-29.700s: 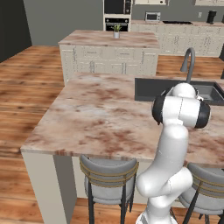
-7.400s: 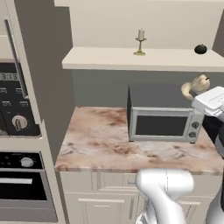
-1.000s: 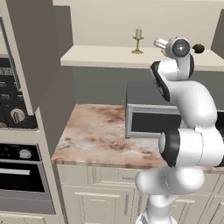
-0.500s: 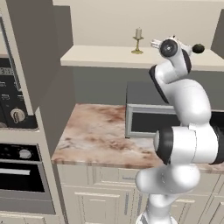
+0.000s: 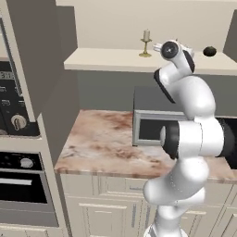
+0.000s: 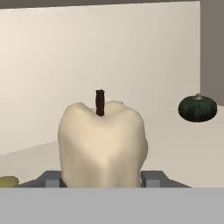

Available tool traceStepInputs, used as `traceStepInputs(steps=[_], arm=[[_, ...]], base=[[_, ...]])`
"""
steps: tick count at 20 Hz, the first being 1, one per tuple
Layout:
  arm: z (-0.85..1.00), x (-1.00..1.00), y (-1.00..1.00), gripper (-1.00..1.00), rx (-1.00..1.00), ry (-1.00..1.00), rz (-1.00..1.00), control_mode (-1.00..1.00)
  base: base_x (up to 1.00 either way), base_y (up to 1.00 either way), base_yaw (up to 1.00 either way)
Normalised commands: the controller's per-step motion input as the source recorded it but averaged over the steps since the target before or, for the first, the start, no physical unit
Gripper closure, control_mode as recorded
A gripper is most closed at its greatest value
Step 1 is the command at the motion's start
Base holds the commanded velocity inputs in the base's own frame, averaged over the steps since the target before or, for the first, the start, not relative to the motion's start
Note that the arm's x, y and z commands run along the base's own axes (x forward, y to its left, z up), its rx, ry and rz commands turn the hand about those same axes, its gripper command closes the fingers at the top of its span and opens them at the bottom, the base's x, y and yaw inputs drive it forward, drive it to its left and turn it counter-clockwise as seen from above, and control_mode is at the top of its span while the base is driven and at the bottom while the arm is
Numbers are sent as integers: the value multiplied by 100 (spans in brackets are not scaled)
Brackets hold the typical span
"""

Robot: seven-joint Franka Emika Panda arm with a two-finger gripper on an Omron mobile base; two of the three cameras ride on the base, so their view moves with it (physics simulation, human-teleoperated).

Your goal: Pick the candle and candle from the dining table and place them in the open cabinet. Close the cabinet after placing the objects.

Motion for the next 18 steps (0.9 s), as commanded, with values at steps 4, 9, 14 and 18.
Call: traceStepInputs(steps=[4,9,14,18], arm=[[0,57,-1,-100,2,10,0,-100],[0,8,0,-100,0,1,0,-100],[0,-25,0,-100,0,0,0,-100],[0,-48,3,-100,-6,1,0,-100]], base=[[0,0,0],[0,0,0],[0,0,0],[0,0,0]])
